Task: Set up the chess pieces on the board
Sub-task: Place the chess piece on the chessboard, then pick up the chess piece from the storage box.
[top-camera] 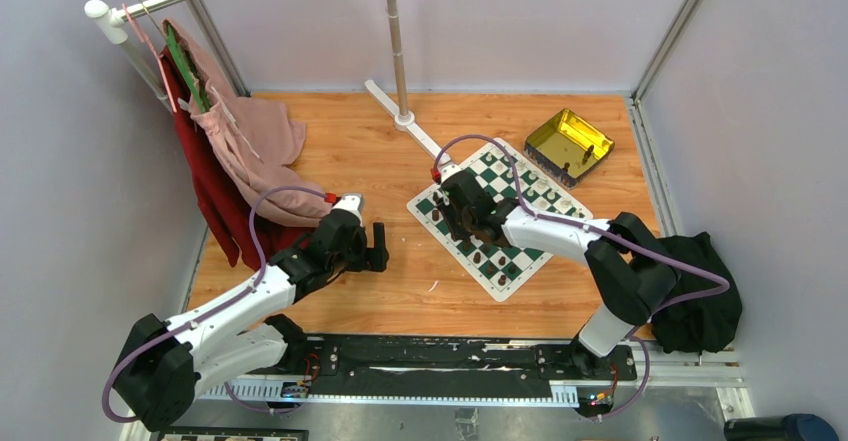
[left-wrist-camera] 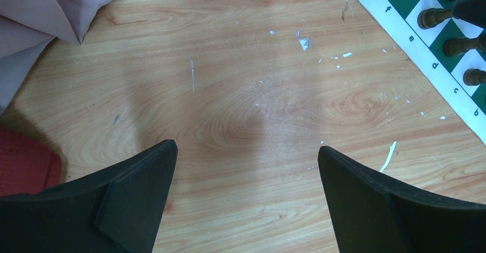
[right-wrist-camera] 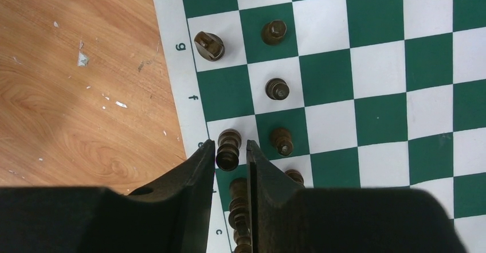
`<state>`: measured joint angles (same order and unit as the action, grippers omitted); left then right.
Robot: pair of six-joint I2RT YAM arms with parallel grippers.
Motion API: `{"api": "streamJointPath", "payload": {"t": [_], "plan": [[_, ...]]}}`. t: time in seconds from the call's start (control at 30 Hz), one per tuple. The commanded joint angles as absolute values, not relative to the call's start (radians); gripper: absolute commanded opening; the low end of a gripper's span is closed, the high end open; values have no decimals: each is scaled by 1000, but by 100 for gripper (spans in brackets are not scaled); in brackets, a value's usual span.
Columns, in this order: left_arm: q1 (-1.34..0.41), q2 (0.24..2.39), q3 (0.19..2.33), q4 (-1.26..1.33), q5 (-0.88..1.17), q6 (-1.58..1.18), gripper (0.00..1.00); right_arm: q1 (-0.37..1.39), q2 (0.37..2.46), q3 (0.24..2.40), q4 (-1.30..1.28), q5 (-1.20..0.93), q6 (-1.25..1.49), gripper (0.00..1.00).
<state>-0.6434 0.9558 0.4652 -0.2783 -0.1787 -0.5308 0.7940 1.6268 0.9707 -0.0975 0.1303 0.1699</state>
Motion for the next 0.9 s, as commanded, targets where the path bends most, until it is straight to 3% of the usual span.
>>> {"api": "streamJointPath", "payload": {"t": [0.0, 0.47, 0.6, 0.87], "plan": [[-640, 960, 461, -264, -173, -517, 100, 783, 1614, 988, -136, 137, 149, 30], [-639, 908, 466, -282, -215, -526, 100, 784, 1563, 1132, -251, 150, 97, 33], [-639, 900, 468, -280, -228, -525, 100, 765, 1560, 1240, -295, 278, 67, 37], [-638, 912, 488, -281, -252, -516, 100, 409, 1687, 1491, -343, 415, 119, 41]]}}
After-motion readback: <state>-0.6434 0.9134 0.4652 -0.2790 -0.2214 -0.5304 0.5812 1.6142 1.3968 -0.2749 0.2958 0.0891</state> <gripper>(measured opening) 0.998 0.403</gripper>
